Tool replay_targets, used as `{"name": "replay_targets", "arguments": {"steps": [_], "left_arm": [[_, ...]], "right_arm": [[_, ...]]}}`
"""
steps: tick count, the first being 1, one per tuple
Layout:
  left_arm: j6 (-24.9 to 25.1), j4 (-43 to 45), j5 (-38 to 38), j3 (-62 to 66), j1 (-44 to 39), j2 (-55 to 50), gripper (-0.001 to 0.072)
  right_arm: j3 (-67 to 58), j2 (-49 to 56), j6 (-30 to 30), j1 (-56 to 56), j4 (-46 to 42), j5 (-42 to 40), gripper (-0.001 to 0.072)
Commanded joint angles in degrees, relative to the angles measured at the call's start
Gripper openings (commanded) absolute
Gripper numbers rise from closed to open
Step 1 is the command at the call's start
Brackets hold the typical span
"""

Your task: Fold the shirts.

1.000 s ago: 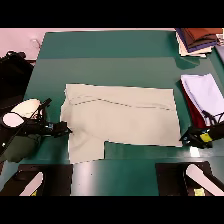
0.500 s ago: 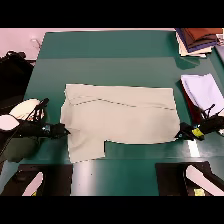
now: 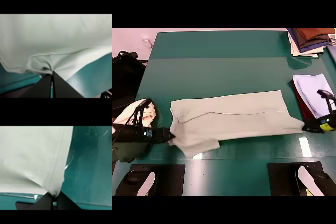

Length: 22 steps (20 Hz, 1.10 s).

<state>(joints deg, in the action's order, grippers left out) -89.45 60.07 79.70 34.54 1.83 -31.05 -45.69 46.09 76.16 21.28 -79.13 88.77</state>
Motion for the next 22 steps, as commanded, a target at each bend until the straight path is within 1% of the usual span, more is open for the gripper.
{"name": "replay_targets", "arguments": {"steps": [1, 3, 5, 8, 12, 13, 14, 15, 16, 17, 18, 19, 20, 21, 22], "left_arm": [[3.87, 0.44, -10.05, 4.04, 0.07, -9.22, 0.0021], [6.58, 0.39, -14.51, 8.61, 0.07, -17.57, 0.0022], [8.94, 0.39, -17.29, 13.77, 0.07, -25.33, 0.0022], [9.57, 0.37, -19.82, 20.63, 0.07, -35.10, 0.0023], [9.29, -0.04, -22.88, 25.79, 0.07, -42.01, 0.0027], [8.66, -0.26, -23.41, 26.43, 0.07, -42.40, 0.0235], [7.45, -0.42, -24.24, 26.99, 0.07, -42.38, 0.0542], [6.19, -0.52, -24.22, 27.93, 0.07, -42.34, 0.0575], [6.05, -0.50, -23.41, 29.00, 0.07, -42.34, 0.0504], [6.08, -0.52, -22.05, 30.12, 0.07, -42.34, 0.0412], [6.10, -1.20, -20.70, 30.86, 0.04, -42.34, 0.0284], [6.12, -2.21, -20.02, 31.04, 0.04, -42.34, 0.0133], [6.23, -2.71, -19.56, 31.04, -0.28, -42.34, 0.0021], [6.36, -2.71, -19.58, 31.04, -1.09, -42.34, 0.0023], [6.36, -2.73, -19.71, 31.04, -2.43, -42.36, 0.0023]], "right_arm": [[-5.79, 5.14, 0.42, -0.17, 2.38, -2.75, 0.0017], [-8.92, 11.08, 0.42, -0.17, 6.38, -6.27, 0.0017], [-12.72, 17.40, 0.46, -0.20, 9.77, -7.87, 0.0017], [-18.95, 25.40, 0.48, -0.94, 13.77, -8.22, 0.0017], [-26.14, 33.46, 0.48, -5.55, 13.66, -8.44, 0.0020], [-27.80, 35.08, 0.48, -6.54, 13.64, -8.87, 0.0096], [-29.62, 36.61, 0.48, -7.19, 13.70, -9.31, 0.0311], [-31.30, 37.70, 0.35, -7.21, 13.62, -9.38, 0.0354], [-32.61, 38.38, 0.09, -6.86, 13.60, -9.31, 0.0355], [-33.31, 38.69, -0.92, -6.01, 13.62, -9.29, 0.0357], [-33.07, 38.69, -1.66, -4.83, 13.64, -9.18, 0.0367], [-32.24, 38.69, -2.27, -3.23, 13.66, -8.92, 0.0401], [-30.73, 38.71, -2.75, -1.22, 13.68, -8.85, 0.0453], [-28.81, 38.71, -3.69, 0.72, 14.29, -9.16, 0.0536], [-26.75, 38.75, -5.29, 2.58, 16.11, -9.70, 0.0540]]}}
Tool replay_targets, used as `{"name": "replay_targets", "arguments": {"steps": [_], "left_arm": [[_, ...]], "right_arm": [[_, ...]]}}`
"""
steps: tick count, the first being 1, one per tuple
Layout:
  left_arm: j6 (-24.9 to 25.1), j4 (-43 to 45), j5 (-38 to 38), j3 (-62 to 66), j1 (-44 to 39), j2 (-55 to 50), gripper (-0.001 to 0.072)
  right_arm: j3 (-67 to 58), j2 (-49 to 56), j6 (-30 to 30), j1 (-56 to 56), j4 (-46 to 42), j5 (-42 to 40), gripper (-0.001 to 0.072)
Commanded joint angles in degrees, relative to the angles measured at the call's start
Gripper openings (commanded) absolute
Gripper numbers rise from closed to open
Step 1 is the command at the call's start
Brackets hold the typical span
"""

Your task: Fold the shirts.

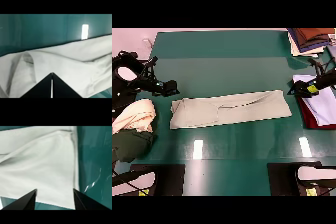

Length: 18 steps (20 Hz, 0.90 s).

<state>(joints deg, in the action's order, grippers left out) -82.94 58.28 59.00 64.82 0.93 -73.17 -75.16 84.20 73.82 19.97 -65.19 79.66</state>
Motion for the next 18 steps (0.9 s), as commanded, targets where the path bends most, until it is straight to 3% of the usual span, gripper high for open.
{"name": "replay_targets", "arguments": {"steps": [1, 6, 8, 11, 13, 18], "left_arm": [[-0.17, -0.92, 0.33, 0.76, -3.54, -0.28, 0.0023], [-4.57, -1.07, -7.15, 0.63, -16.22, -1.99, 0.0022], [-6.69, -1.07, -7.06, 0.66, -20.39, -4.02, 0.0022], [-7.19, -2.56, -9.62, 1.07, -24.76, -7.56, 0.0022], [-7.54, -4.55, -10.99, 3.61, -26.40, -11.39, 0.0022], [-7.69, -7.08, -11.65, 13.31, -29.79, -22.73, 0.0022]], "right_arm": [[4.42, 1.36, -4.37, 5.68, 4.17, -0.63, 0.0540], [7.52, 10.40, -8.00, 7.26, 14.84, -0.68, 0.0520], [7.50, 12.81, -8.46, 5.09, 16.57, -2.56, 0.0457], [5.88, 13.86, -10.14, 1.44, 18.12, -3.63, 0.0143], [1.84, 13.16, -10.97, -0.07, 18.12, -1.03, 0.0018], [-9.70, 4.48, -8.76, -4.50, 19.12, 5.86, 0.0017]]}}
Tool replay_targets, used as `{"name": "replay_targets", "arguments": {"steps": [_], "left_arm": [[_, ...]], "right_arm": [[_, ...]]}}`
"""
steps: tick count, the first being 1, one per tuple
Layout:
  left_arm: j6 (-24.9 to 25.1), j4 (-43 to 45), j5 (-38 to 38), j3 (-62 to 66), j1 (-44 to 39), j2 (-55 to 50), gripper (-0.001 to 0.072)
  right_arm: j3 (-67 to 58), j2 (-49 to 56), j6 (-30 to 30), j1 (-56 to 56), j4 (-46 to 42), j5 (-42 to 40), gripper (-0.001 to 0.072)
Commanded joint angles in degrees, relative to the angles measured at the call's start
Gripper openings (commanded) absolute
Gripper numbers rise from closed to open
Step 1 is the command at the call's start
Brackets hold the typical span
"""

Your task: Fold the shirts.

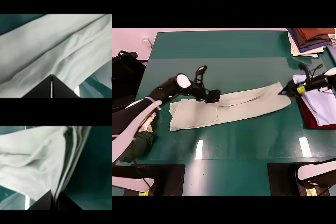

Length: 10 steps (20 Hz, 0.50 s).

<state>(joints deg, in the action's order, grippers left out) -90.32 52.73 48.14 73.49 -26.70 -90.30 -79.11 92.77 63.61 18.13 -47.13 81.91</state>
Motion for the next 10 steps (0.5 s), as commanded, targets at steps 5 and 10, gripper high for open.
{"name": "replay_targets", "arguments": {"steps": [5, 10], "left_arm": [[-0.26, -2.14, -1.20, 10.84, -4.96, -12.96, 0.0022], [-0.31, -2.08, -1.14, 12.92, -5.20, -15.72, 0.0022]], "right_arm": [[-12.90, -11.93, 7.21, -11.91, 1.11, 3.58, 0.0017], [-18.80, -13.18, 10.82, -22.93, 1.09, 2.21, 0.0017]]}}
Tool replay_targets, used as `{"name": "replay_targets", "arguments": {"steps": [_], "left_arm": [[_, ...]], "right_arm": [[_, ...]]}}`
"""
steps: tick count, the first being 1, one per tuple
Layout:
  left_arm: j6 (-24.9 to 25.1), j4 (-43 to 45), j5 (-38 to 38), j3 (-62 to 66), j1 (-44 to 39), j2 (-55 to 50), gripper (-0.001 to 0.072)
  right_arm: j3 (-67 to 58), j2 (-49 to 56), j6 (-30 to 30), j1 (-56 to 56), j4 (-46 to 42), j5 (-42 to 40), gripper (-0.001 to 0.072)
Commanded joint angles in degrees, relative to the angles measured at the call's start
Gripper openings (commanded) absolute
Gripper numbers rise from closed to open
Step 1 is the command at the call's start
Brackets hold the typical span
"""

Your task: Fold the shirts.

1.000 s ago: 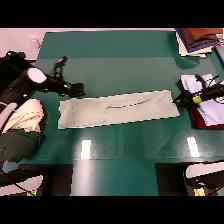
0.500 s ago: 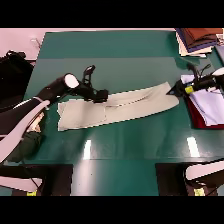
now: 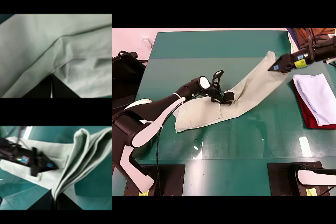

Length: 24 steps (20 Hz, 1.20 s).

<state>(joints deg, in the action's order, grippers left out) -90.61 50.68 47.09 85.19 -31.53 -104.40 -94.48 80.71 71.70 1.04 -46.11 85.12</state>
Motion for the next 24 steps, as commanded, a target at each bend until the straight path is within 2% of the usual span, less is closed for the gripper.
{"name": "replay_targets", "arguments": {"steps": [1, 3, 5, 7, 10, 13, 14, 15, 16, 17, 18, 19, 20, 24], "left_arm": [[-0.04, -0.04, 0.20, 1.25, -0.20, -1.62, 0.0022], [-0.33, -0.02, 0.59, 1.33, 0.31, -1.49, 0.0022], [-0.20, 1.01, 6.23, 4.28, 2.58, -1.29, 0.0022], [-0.52, 6.54, 11.69, 7.28, 6.38, 1.42, 0.0021], [-0.55, 17.73, 17.03, 10.80, 14.93, 10.67, 0.0022], [-0.44, 23.47, 18.18, 13.00, 24.41, 21.73, 0.0022], [-0.44, 24.28, 18.03, 13.16, 26.93, 24.92, 0.0022], [-0.44, 24.35, 17.90, 13.16, 29.40, 27.89, 0.0022], [-0.39, 24.37, 17.97, 13.14, 31.17, 30.08, 0.0022], [-0.37, 24.37, 18.10, 13.14, 32.54, 31.76, 0.0022], [-0.33, 24.37, 18.29, 13.14, 33.31, 32.81, 0.0022], [-0.13, 24.35, 18.78, 13.14, 33.64, 33.42, 0.0022], [0.44, 24.30, 19.52, 13.14, 33.64, 33.64, 0.0022], [1.03, 23.74, 21.33, 13.07, 31.34, 33.20, 0.0022]], "right_arm": [[-4.11, -1.11, 3.26, -7.78, 0.07, -2.10, 0.0017], [-4.59, -1.11, 4.39, -11.65, 0.09, -4.50, 0.0017], [-4.55, -1.05, 5.05, -15.28, 0.07, -6.84, 0.0018], [-4.52, -1.05, 5.51, -19.21, 0.09, -10.16, 0.0018], [-4.52, 0.70, 6.10, -27.06, 1.84, -16.44, 0.0018], [-4.55, 6.88, 4.70, -36.79, 8.70, -25.07, 0.0021], [-4.55, 9.66, 0.76, -40.46, 13.07, -28.79, 0.0049], [-4.74, 12.15, -3.04, -43.58, 17.38, -32.13, 0.0191], [-6.27, 15.10, -4.55, -46.34, 19.96, -34.03, 0.0374], [-8.61, 17.51, -4.68, -47.89, 19.39, -33.79, 0.0405], [-10.75, 19.21, -4.59, -48.41, 17.73, -32.92, 0.0405], [-11.72, 19.80, -4.50, -47.98, 16.76, -31.26, 0.0401], [-11.69, 19.50, -4.50, -46.64, 14.78, -29.03, 0.0363], [-3.04, 14.38, -0.44, -36.26, 1.40, -20.33, 0.0364]]}}
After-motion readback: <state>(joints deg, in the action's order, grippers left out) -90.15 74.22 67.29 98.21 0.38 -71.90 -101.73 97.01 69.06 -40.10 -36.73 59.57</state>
